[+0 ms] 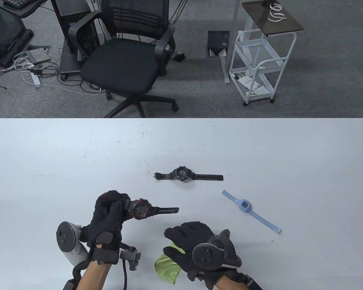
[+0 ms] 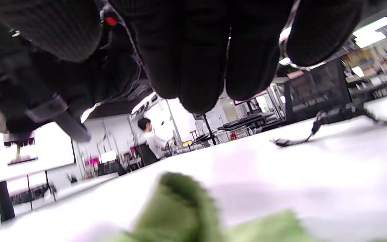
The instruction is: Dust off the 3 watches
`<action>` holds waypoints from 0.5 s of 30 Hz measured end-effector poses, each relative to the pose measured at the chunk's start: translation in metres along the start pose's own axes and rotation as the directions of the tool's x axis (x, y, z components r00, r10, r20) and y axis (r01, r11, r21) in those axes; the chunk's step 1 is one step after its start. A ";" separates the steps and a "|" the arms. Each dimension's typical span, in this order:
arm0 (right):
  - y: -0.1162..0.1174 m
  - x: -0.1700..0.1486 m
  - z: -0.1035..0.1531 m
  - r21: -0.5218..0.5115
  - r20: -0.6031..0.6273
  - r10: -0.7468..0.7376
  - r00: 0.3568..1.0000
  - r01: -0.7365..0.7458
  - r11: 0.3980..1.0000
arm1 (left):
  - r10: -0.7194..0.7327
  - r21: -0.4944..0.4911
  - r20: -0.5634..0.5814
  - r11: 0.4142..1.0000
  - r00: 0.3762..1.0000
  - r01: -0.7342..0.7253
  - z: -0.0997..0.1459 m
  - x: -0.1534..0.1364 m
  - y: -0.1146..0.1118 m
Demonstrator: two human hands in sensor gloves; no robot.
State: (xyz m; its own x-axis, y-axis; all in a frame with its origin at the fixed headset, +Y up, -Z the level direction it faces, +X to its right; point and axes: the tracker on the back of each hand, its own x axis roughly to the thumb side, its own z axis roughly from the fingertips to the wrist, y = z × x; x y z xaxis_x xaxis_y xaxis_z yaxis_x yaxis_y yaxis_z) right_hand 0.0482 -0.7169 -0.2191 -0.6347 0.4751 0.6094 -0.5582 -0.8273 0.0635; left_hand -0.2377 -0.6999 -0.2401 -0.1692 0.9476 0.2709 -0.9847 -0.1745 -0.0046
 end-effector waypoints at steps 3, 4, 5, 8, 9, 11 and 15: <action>0.007 -0.015 -0.004 0.004 -0.113 -0.352 0.929 0.355 0.935 | 0.003 -0.051 -0.026 0.999 1.000 -0.005 0.004 -0.008 -0.014; 0.009 -0.021 -0.004 -0.035 -0.153 -0.470 0.869 0.470 0.882 | 0.003 -0.059 -0.034 0.998 0.999 -0.005 0.005 -0.010 -0.017; 0.011 -0.027 -0.004 -0.054 -0.175 -0.583 0.794 0.583 0.810 | 0.002 -0.068 -0.049 0.998 0.999 -0.005 0.007 -0.013 -0.020; 0.013 -0.049 0.000 -0.163 -0.182 -0.818 0.546 0.803 0.573 | -0.014 -0.066 -0.086 0.998 0.996 0.008 0.012 -0.021 -0.029; 0.013 -0.053 0.002 -0.197 -0.180 -0.850 0.495 0.828 0.525 | -0.041 -0.058 -0.108 0.998 0.993 0.035 0.015 -0.024 -0.031; 0.010 -0.062 0.005 -0.279 -0.168 -0.897 0.409 0.853 0.441 | -0.065 -0.087 -0.126 0.995 0.990 0.055 0.017 -0.028 -0.036; -0.001 -0.075 0.010 -0.430 -0.096 -0.949 0.300 0.847 0.311 | -0.094 -0.130 -0.156 0.989 0.983 0.074 0.025 -0.036 -0.048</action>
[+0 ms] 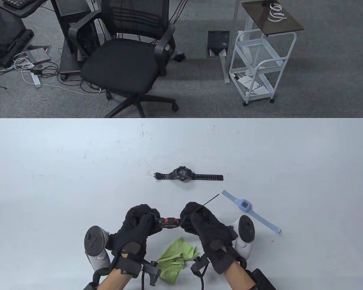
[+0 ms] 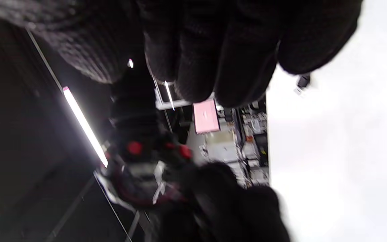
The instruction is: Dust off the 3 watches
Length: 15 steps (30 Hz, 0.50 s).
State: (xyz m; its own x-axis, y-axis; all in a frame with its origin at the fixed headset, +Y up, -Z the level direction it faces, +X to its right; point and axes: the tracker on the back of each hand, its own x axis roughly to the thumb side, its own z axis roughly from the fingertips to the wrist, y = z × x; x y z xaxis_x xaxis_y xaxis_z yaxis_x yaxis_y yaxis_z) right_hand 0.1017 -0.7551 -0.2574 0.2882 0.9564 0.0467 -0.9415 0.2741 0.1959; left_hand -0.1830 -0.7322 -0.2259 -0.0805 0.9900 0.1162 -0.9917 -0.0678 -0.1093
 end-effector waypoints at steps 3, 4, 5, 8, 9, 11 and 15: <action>-0.009 0.011 0.000 -0.042 0.042 -0.019 0.999 0.021 0.999 | -0.008 -0.067 -0.037 0.998 0.999 0.006 0.003 -0.007 -0.013; -0.012 0.015 0.000 -0.049 0.060 -0.007 0.998 0.010 0.999 | -0.020 -0.086 -0.043 0.996 0.999 0.017 0.003 -0.008 -0.016; -0.015 0.022 0.000 -0.056 0.086 0.007 0.996 -0.002 0.998 | -0.049 -0.130 -0.062 0.991 0.997 0.041 0.003 -0.010 -0.020; -0.024 0.036 0.001 -0.061 0.143 0.010 0.990 -0.001 0.998 | -0.130 -0.262 -0.056 0.959 0.990 0.111 0.001 -0.011 -0.027; -0.027 0.039 0.001 -0.071 0.152 0.000 0.988 0.011 0.997 | -0.182 -0.309 -0.051 0.938 0.982 0.158 0.001 -0.010 -0.028; -0.036 0.043 0.002 -0.103 0.150 0.011 0.989 0.004 0.995 | -0.264 -0.305 -0.009 0.919 0.965 0.249 0.000 -0.007 -0.028; -0.054 0.040 0.003 -0.178 0.095 0.019 0.995 -0.002 0.984 | -0.376 -0.260 0.075 0.887 0.924 0.382 -0.003 0.001 -0.020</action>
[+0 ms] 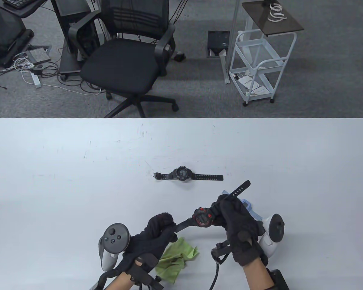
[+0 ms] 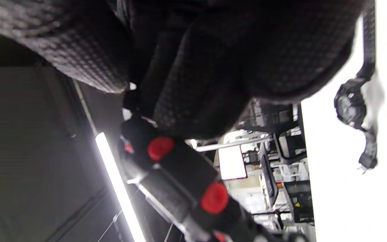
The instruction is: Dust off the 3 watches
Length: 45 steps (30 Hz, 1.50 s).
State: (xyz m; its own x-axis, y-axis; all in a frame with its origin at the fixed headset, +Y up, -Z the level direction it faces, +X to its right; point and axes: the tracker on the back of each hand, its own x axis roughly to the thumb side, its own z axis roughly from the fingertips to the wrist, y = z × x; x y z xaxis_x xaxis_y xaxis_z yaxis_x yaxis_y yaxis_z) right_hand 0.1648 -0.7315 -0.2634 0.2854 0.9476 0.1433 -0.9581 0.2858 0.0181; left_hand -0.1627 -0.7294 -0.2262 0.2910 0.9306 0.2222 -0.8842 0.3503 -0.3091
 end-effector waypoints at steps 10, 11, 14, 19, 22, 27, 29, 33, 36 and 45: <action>-0.008 -0.003 -0.001 -0.026 -0.015 0.012 1.000 -0.012 1.000 | -0.420 -0.260 0.155 0.856 0.894 0.447 -0.006 0.014 0.003; -0.007 -0.003 -0.001 -0.018 -0.019 0.010 1.000 -0.011 1.000 | -0.496 -0.288 0.170 0.801 0.852 0.524 -0.006 0.014 -0.002; -0.007 -0.004 -0.001 -0.015 -0.024 0.019 1.000 -0.020 1.000 | -0.648 -0.351 0.226 0.643 0.728 0.681 -0.007 0.011 -0.019; -0.006 -0.005 -0.002 0.003 -0.037 0.032 0.999 -0.032 0.999 | -0.741 -0.406 0.258 0.500 0.620 0.765 -0.008 0.007 -0.038; -0.004 -0.006 -0.002 0.013 -0.041 0.048 0.998 -0.048 0.999 | -0.769 -0.419 0.263 0.453 0.583 0.787 -0.008 0.003 -0.042; -0.002 -0.007 -0.002 0.035 -0.046 0.057 0.997 -0.055 0.998 | -0.764 -0.464 0.266 0.432 0.587 0.773 -0.011 -0.003 -0.048; -0.002 -0.007 -0.002 0.043 -0.047 0.062 0.997 -0.060 0.997 | -0.772 -0.446 0.264 0.434 0.579 0.783 -0.011 -0.004 -0.049; -0.001 -0.008 -0.002 0.052 -0.050 0.081 0.996 -0.078 0.996 | -0.803 -0.365 0.258 0.434 0.537 0.824 -0.013 -0.004 -0.049; -0.002 -0.006 -0.003 0.060 -0.046 0.060 0.997 -0.057 0.997 | -0.702 -0.339 0.169 0.618 0.692 0.709 -0.015 -0.002 -0.030; -0.005 0.006 -0.005 0.102 0.008 -0.051 0.999 0.050 0.994 | -0.101 -0.061 -0.013 0.993 0.995 0.100 -0.015 -0.017 0.046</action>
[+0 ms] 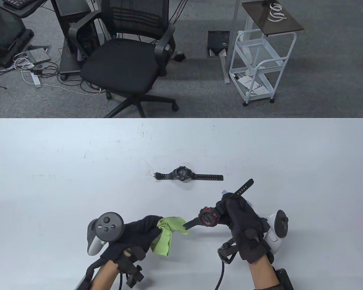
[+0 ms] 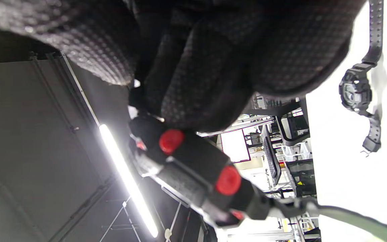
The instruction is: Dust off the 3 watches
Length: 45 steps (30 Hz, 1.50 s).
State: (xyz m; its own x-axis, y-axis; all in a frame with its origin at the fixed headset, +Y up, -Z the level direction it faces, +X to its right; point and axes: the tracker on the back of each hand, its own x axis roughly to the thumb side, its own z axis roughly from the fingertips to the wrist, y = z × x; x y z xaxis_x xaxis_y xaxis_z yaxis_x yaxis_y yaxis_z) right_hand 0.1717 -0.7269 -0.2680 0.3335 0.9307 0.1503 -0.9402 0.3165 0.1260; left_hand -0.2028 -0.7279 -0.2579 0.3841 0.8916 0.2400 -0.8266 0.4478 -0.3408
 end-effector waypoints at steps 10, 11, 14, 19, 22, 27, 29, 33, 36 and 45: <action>0.021 -0.012 0.002 0.138 -0.059 0.021 0.998 -0.013 0.990 | 0.093 -0.025 0.111 0.996 0.989 -0.091 -0.002 0.005 -0.013; 0.025 -0.013 0.003 0.152 -0.063 0.023 0.998 -0.013 0.988 | 0.097 -0.047 0.116 0.995 0.988 -0.093 -0.002 0.006 -0.017; 0.031 -0.015 0.005 0.162 -0.067 0.045 0.997 -0.034 0.986 | 0.127 -0.093 0.134 0.989 0.983 -0.115 -0.003 0.009 -0.026; 0.034 -0.024 0.007 0.140 -0.096 0.051 0.994 -0.038 0.989 | 0.192 -0.144 0.100 0.974 0.976 -0.177 -0.004 0.008 -0.044; 0.034 -0.027 0.008 0.068 -0.107 0.071 0.992 -0.064 0.996 | 0.245 -0.134 0.066 0.963 0.967 -0.235 -0.004 0.008 -0.051; 0.031 -0.022 0.012 -0.060 -0.081 0.201 0.976 -0.206 0.977 | 0.368 -0.062 0.064 0.929 0.928 -0.364 0.000 0.010 -0.048; 0.032 -0.023 0.013 -0.073 -0.086 0.181 0.980 -0.188 0.979 | 0.407 -0.072 0.042 0.912 0.913 -0.403 0.001 0.008 -0.049; 0.035 -0.029 0.014 -0.082 -0.117 0.108 0.987 -0.117 0.990 | 0.323 -0.087 0.056 0.944 0.945 -0.318 0.000 0.009 -0.056; 0.037 -0.033 0.016 -0.100 -0.133 0.111 0.985 -0.125 0.987 | 0.310 -0.114 0.053 0.946 0.949 -0.302 -0.001 0.013 -0.064; 0.042 -0.036 0.017 -0.086 -0.137 0.139 0.981 -0.151 0.985 | 0.274 -0.148 0.015 0.952 0.962 -0.268 0.000 0.014 -0.069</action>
State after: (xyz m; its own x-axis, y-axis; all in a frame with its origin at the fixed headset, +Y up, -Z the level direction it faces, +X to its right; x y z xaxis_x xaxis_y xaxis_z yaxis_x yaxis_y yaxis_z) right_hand 0.1211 -0.7501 -0.2516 0.1872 0.9818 0.0308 -0.9823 0.1867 0.0169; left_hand -0.1403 -0.7466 -0.2314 0.1369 0.9790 0.1514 -0.8293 0.1968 -0.5230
